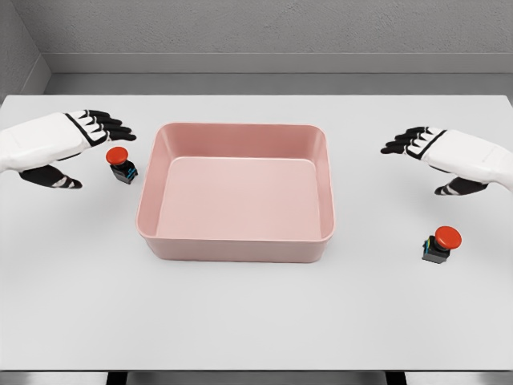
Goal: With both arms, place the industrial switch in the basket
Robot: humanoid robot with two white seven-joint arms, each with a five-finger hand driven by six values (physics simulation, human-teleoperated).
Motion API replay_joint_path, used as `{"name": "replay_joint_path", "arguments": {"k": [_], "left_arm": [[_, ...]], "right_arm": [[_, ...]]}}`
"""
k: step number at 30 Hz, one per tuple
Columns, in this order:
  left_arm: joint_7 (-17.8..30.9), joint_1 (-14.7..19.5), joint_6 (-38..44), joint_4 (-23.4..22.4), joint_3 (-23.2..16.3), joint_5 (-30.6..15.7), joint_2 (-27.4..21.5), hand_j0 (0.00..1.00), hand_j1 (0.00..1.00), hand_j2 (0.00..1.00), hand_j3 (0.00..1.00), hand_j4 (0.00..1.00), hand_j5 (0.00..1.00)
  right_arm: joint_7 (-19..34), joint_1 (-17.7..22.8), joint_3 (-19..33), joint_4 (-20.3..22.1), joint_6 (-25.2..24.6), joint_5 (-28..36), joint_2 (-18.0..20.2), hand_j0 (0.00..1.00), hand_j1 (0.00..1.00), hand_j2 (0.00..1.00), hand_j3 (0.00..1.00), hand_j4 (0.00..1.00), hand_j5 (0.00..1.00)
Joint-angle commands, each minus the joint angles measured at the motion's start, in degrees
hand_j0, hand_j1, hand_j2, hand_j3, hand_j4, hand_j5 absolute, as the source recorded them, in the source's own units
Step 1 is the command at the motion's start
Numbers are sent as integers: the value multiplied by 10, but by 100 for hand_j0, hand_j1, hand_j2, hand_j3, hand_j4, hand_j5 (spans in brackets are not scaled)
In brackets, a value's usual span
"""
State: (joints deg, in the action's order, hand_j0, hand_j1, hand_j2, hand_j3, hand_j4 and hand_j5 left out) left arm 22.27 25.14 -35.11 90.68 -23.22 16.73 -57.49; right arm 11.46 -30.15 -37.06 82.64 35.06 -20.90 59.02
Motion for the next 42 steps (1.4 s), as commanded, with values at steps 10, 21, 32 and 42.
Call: {"name": "replay_joint_path", "arguments": {"k": [10,21,32,42], "left_arm": [[2,19,92,-24,-19,9,4,100,100,100,100,100,100],[37,51,159,-25,-59,117,79,100,100,100,100,100,100],[37,52,160,-65,-67,143,102,100,100,100,100,100,100],[36,53,160,-66,-67,161,103,93,93,93,93,93,93]], "right_arm": [[1,4,17,-16,-1,-41,35,100,100,100,100,100,100],[7,40,1,32,-1,-41,116,100,100,100,100,100,100],[7,63,-24,82,-1,-41,160,100,100,100,100,100,100],[7,71,-45,129,-1,-41,162,100,100,100,100,100,100]]}}
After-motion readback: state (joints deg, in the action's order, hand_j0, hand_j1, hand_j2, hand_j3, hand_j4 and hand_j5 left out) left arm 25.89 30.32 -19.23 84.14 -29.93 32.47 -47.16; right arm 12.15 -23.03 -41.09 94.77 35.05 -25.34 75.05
